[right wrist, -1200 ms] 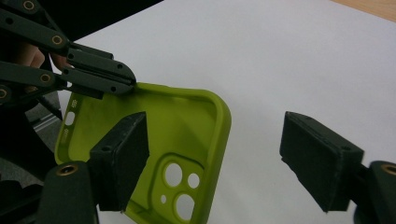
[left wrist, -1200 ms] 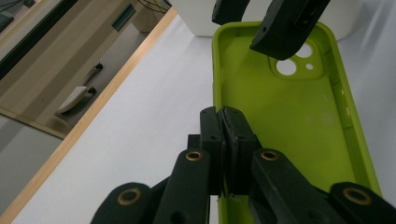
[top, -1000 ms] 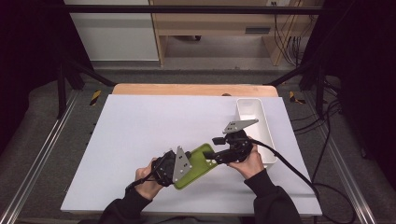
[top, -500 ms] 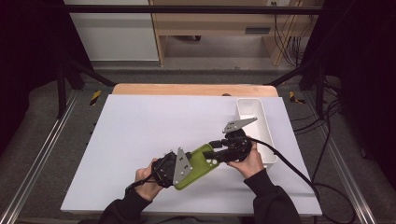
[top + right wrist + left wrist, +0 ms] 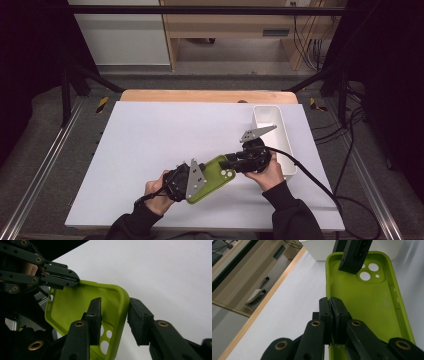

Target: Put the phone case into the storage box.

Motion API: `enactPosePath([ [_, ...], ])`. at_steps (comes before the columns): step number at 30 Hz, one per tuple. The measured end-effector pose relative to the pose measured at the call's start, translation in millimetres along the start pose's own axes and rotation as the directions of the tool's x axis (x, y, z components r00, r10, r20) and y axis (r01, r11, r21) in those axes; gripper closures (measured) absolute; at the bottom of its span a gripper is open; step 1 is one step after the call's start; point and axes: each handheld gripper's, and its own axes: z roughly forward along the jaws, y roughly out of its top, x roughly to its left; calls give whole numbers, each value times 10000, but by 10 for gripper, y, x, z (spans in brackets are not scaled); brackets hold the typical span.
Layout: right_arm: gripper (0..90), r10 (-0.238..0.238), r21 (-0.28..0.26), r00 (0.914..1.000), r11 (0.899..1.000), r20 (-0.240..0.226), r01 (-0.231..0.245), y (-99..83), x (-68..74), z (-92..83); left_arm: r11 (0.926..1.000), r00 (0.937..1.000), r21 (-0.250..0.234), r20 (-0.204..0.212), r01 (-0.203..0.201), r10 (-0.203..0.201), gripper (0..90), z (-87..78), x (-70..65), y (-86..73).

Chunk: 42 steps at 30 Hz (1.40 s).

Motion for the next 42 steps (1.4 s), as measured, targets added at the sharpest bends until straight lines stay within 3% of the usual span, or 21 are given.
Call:
enactPosePath([
  [27, 793, 569, 20, 9981, 9984, -257, -569, -51, -34, -94, 9994, 9994, -51, 63, -338, 338, 873, -4, -34, 12],
  [31, 788, 556, -47, 9979, 9984, -322, -558, -54, -34, -105, 9988, 9989, -130, -54, -470, 469, 874, -19, -49, 17],
  [35, 717, 531, -182, 9977, 9984, -409, -539, -49, -38, -119, 9986, 9988, -214, -74, -492, 491, 875, -34, -47, 23],
  [42, 670, 618, -208, 9965, 9978, -559, -630, -49, -47, -92, 9981, 9986, -320, -96, -525, 522, 875, -43, -53, 25],
])
